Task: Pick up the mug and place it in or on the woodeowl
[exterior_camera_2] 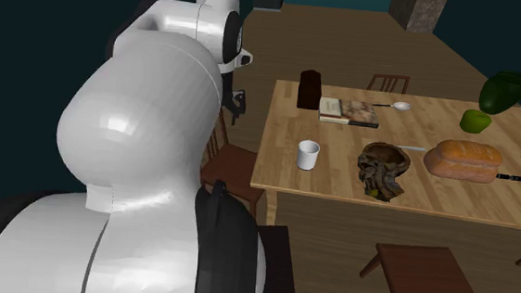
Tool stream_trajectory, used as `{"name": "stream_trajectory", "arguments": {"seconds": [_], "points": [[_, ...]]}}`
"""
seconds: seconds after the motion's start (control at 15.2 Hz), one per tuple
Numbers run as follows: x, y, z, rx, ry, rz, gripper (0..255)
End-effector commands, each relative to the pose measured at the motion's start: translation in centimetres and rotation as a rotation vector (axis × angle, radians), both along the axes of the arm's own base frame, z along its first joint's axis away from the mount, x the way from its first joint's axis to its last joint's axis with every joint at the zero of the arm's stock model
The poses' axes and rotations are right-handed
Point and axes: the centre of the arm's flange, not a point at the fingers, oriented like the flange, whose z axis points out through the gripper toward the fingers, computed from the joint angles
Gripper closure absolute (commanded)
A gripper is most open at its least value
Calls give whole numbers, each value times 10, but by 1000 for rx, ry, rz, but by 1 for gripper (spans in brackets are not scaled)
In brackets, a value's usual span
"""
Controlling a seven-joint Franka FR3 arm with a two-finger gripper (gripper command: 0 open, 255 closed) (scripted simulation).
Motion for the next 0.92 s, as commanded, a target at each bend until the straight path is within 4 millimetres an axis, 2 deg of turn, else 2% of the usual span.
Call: {"name": "stream_trajectory", "arguments": {"seconds": [0.0, 0.86], "points": [[0, 0, 0, 0, 0, 0, 0], [78, -101, -103, -59, -13, -4, 0]]}}
